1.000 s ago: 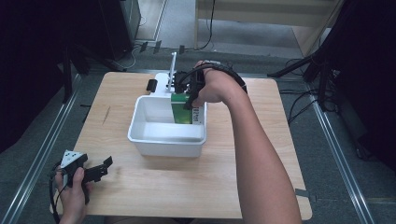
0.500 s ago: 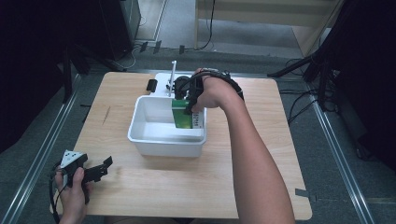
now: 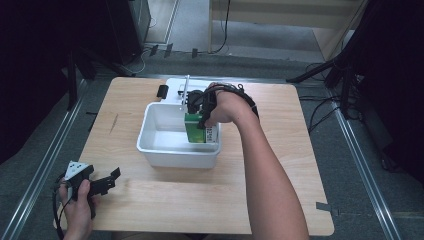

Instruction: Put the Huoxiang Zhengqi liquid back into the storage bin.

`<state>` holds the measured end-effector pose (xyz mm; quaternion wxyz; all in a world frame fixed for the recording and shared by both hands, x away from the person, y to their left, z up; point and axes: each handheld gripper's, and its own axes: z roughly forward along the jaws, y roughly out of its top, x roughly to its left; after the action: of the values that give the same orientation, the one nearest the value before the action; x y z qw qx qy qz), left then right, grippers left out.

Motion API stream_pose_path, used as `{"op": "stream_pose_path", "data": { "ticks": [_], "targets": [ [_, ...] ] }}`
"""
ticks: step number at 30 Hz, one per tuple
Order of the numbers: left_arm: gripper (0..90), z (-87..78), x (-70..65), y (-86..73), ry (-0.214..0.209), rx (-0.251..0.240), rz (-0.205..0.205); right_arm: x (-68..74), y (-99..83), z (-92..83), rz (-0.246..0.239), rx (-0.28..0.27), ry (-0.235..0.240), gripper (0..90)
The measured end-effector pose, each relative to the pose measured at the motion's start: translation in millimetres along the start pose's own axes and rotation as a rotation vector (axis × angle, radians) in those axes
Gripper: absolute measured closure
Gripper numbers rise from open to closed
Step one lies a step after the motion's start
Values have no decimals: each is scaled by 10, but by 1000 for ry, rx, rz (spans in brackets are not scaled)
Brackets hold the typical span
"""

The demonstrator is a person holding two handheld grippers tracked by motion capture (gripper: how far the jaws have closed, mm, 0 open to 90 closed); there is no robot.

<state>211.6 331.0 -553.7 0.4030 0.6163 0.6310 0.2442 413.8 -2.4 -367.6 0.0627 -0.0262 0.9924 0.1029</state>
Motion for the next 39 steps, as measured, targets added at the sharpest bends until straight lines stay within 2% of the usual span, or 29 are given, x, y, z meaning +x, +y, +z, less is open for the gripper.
{"op": "stream_pose_path", "data": {
  "ticks": [5, 11, 21, 26, 31, 32, 34, 36, 39],
  "targets": [
    [1, 0, 0, 0, 0, 1, 0, -2, -21, 62, 21, 5, 1, 642],
    [1, -1, 3, 1, -1, 2, 1, -6, -17, 160, 13, 16, 9, 641],
    [1, 1, 3, 1, 0, -2, 0, -4, -54, 322, 51, 37, 22, 632],
    [1, 2, 2, 1, 0, -1, 1, -13, -75, 331, 64, 14, 21, 619],
    [1, 2, 0, 1, 1, -1, 1, -21, -107, 324, 107, -9, 27, 536],
    [1, 2, -1, 1, 1, -1, 0, -8, -111, 312, 129, -1, 28, 508],
    [1, 2, 0, 1, 0, 0, 1, 0, -123, 304, 166, -15, 27, 447],
    [1, 2, 0, 1, 0, -1, 1, -1, -124, 279, 185, -27, 19, 388],
    [1, 2, -1, 1, 1, -1, 1, -8, -121, 230, 204, -69, 22, 345]
  ]
}}
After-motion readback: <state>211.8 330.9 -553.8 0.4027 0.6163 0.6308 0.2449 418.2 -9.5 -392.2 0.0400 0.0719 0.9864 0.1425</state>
